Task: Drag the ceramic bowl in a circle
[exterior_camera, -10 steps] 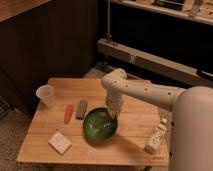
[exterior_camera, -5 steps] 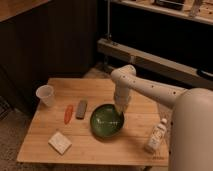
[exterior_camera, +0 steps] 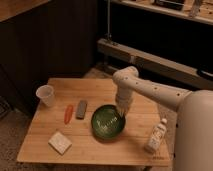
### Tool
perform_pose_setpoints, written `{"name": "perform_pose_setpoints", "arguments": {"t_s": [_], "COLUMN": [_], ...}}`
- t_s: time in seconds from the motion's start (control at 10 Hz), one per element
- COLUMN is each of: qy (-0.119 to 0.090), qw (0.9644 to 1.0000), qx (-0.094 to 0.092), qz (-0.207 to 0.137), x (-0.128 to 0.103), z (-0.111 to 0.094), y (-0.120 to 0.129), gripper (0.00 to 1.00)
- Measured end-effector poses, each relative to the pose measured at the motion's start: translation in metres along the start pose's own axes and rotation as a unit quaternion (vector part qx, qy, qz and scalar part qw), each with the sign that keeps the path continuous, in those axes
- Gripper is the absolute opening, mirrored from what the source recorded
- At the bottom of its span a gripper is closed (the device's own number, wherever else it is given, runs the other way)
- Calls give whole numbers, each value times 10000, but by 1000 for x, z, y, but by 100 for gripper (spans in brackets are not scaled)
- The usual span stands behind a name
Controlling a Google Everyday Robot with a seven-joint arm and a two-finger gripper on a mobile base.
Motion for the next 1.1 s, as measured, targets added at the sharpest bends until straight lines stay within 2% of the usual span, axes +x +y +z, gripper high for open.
{"name": "perform_pose_setpoints", "arguments": {"t_s": [0.3, 0.5, 0.6, 0.8, 1.0, 1.1], "qy": [15, 38, 56, 92, 78, 53], "qw": [9999, 9997, 9994, 9979, 9958, 9944], "qx": [-9, -34, 29, 224, 337, 408], "qz": [116, 254, 352, 608, 849, 970], "x": [18, 43, 66, 96, 114, 114], "z": [-6, -15, -22, -30, -32, -31], "y": [-1, 22, 40, 75, 105, 118], "gripper": [0, 0, 0, 0, 0, 0]}}
